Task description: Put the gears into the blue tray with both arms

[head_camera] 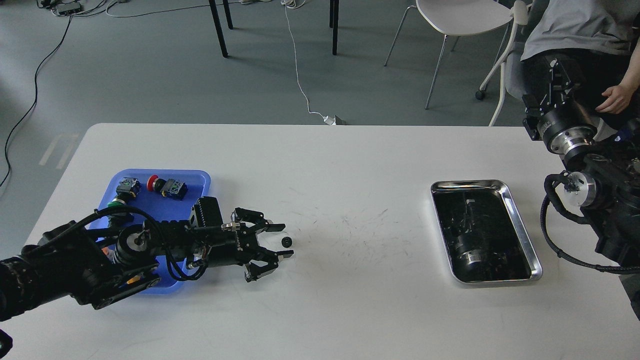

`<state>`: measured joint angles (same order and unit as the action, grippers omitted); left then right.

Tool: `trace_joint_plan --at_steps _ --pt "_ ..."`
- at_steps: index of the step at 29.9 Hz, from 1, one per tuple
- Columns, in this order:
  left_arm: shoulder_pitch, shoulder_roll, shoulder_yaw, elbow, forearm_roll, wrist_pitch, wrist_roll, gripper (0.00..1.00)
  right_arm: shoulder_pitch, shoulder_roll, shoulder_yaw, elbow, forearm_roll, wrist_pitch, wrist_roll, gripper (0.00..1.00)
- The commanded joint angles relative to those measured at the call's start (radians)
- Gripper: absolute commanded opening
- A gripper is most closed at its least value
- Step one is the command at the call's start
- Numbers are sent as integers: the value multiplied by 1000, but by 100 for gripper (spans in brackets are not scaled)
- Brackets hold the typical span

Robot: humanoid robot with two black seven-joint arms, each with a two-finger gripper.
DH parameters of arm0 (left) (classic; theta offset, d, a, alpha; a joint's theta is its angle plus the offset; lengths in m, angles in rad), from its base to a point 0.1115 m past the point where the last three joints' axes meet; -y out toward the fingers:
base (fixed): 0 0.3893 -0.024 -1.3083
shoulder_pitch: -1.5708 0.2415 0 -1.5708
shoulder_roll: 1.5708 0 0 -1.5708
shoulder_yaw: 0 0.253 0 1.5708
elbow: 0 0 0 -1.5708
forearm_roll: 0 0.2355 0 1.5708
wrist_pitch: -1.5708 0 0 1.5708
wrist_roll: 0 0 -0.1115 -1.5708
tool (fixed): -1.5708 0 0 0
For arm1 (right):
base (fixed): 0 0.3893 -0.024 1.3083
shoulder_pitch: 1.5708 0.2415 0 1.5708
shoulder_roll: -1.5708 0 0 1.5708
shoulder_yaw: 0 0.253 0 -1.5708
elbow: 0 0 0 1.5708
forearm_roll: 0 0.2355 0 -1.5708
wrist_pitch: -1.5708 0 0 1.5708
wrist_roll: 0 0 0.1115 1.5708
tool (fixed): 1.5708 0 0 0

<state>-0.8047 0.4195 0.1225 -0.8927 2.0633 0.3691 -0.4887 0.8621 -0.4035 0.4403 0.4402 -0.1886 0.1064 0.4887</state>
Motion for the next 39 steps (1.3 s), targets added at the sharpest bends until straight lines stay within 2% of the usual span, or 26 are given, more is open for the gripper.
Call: trace_joint_plan --at_steps 1,10,12,17,23,27,28,33,35,39 --pt "1 -16 0 20 0 8 0 59 0 -2 -15 0 -2 -1 0 94" --pt "5 -34 23 58 -6 40 0 56 0 0 -35 0 0 -2 0 94" --pt "5 -35 31 63 -5 53 0 51 -2 0 -35 -6 0 -2 0 94" --pt "9 -38 55 66 -11 67 0 49 0 6 -40 -27 0 -2 0 94" --pt "9 -38 57 70 -11 68 0 43 -2 8 -42 -34 0 -1 0 94" --pt "9 -54 58 89 -14 68 0 37 -2 8 -42 -34 0 -1 0 94" --pt "9 -59 58 101 -12 68 0 32 0 8 -42 -34 0 -1 0 94" --pt "10 -73 60 124 -12 67 0 27 -3 8 -42 -34 0 -1 0 94" --pt "10 -71 58 124 -12 67 0 19 -6 8 -42 -34 0 -1 0 94" --pt "10 -71 60 130 -15 65 0 13 -9 8 -42 -34 0 -1 0 94"
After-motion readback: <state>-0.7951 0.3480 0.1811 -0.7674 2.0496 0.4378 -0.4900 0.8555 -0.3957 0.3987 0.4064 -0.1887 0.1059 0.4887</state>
